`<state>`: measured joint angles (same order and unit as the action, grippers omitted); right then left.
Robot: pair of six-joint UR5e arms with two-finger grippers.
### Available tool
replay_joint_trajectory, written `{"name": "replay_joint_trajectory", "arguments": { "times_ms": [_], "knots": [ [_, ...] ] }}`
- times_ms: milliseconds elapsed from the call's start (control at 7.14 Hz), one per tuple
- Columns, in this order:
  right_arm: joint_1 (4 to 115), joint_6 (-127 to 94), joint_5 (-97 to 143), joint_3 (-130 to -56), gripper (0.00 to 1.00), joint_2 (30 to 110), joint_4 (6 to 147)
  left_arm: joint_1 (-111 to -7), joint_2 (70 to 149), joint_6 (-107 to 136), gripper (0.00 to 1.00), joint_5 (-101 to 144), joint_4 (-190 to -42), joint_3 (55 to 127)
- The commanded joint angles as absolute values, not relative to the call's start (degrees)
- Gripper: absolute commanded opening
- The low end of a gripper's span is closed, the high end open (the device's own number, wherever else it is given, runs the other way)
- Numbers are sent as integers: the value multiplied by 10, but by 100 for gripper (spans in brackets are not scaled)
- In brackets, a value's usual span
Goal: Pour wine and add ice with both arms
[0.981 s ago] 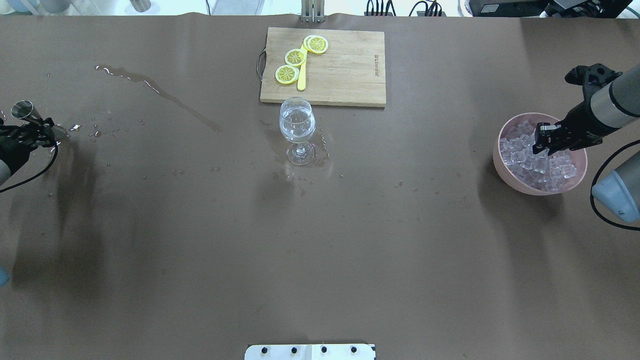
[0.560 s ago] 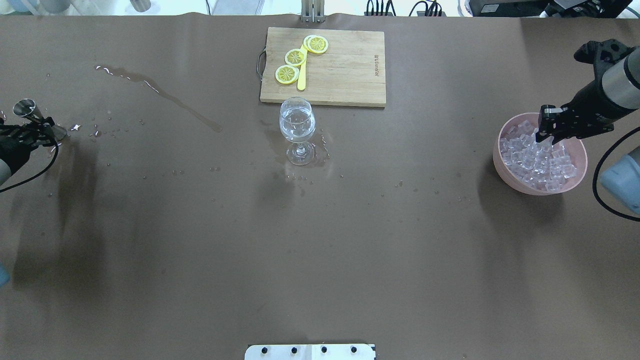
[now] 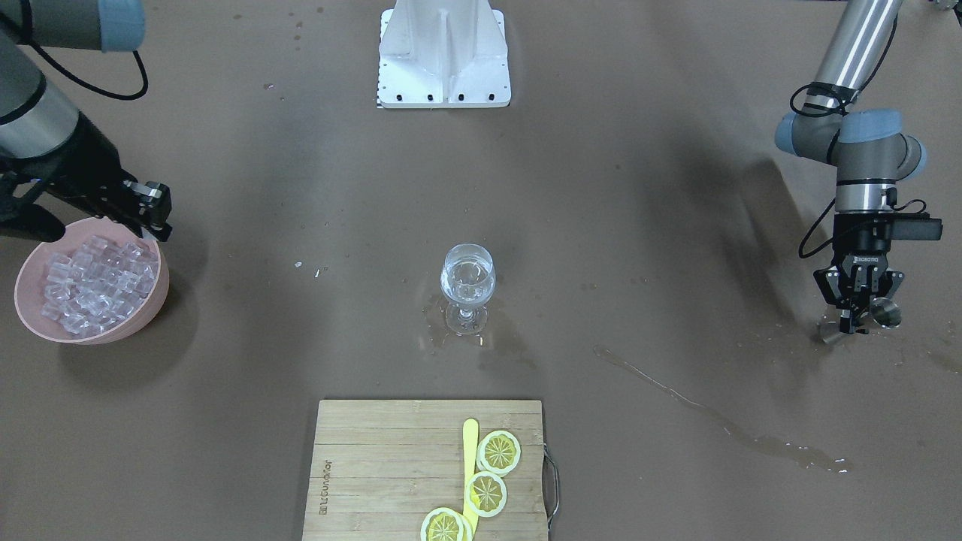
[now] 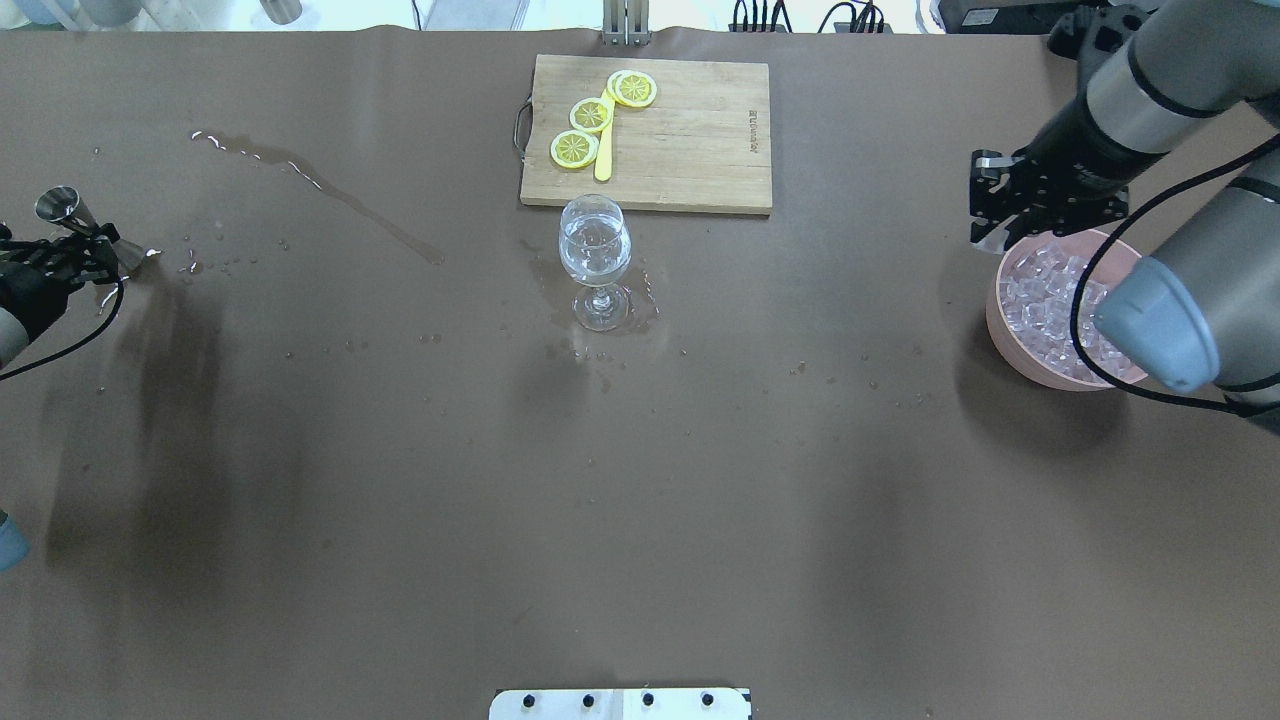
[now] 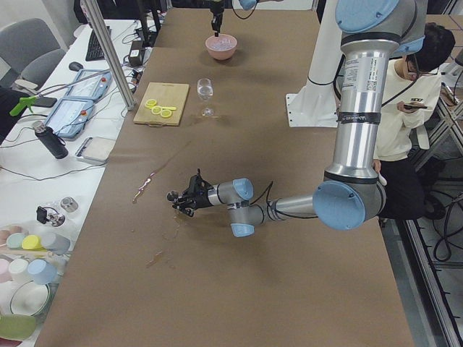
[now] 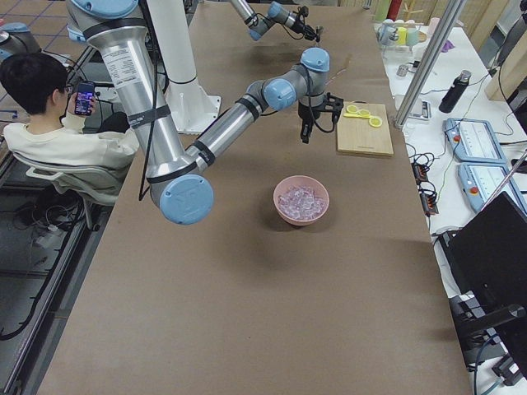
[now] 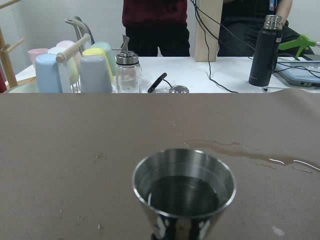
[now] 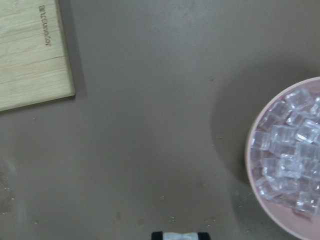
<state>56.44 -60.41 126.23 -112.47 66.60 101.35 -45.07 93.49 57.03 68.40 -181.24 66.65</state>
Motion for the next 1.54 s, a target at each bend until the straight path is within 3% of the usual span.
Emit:
{"name": "replay_joint_trajectory", "arguments": {
  "times_ms": [0,280,700,1121,1401],
  "knots": [
    [527,-674,1241,-1107,23,604,1021,-469,934,562,0,687,-1761,718],
    [521,-692,1240,-1076,23,555,1021,-501,926,557,0,729,-1634,812],
    [535,-667,1241,-1078,23,568,1020,-500,932,487,0,728,-1340,1027],
    [548,-649,1245,-1082,23,580,1020,-481,966,457,0,660,-1198,1107],
    [547,-649,1242,-1081,23,579,1020,-432,1091,439,0,627,-1050,1104]
  ]
}}
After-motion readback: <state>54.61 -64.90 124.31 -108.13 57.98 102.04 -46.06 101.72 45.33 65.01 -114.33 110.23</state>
